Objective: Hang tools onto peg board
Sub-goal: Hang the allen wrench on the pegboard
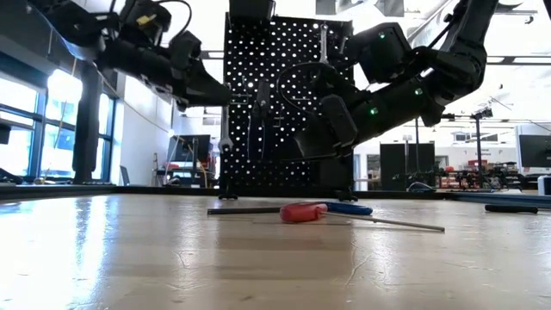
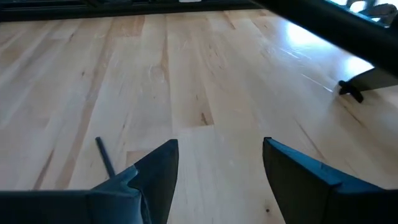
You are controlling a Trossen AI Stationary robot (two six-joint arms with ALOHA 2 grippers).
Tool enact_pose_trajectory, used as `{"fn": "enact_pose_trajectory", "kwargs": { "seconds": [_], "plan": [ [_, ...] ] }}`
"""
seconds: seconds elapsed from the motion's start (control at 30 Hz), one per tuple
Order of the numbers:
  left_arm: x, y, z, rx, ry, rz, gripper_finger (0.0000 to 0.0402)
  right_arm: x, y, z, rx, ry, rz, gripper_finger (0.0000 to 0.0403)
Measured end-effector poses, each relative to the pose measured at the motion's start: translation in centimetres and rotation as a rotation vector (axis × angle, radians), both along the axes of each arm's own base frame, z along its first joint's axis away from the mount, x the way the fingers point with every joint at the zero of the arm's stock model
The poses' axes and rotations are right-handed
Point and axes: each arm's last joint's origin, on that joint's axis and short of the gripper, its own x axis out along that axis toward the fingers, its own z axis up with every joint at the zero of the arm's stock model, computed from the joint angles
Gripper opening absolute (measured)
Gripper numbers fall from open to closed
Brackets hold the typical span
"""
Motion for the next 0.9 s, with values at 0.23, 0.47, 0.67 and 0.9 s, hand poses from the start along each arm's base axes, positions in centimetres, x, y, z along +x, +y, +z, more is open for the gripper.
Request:
{"fn": "enact_pose_trajectory", "kwargs": {
  "seconds": [0.23, 0.47, 0.67, 0.9],
  "plan": [
    [-1.1, -2.0, 1.1, 0.009, 0.038, -0.048, 0.0159, 0.0, 0.3, -0.1, 0.033, 0.006, 0.077, 0.0227],
    [-1.6, -4.2, 1.3, -0.006, 0.082, -0.106, 0.0159, -0.3, 0.8, -0.6, 0.113, 0.066, 0.183, 0.0227],
    [-1.3, -6.3, 1.3, -0.044, 0.089, -0.167, 0.0159, -0.8, 2.5, -1.4, 0.175, 0.165, 0.276, 0.0227],
    [-0.8, -9.5, 1.0, -0.066, 0.095, -0.233, 0.0159, -1.2, 5.6, -1.5, 0.166, 0.187, 0.385, 0.0227]
  ]
}}
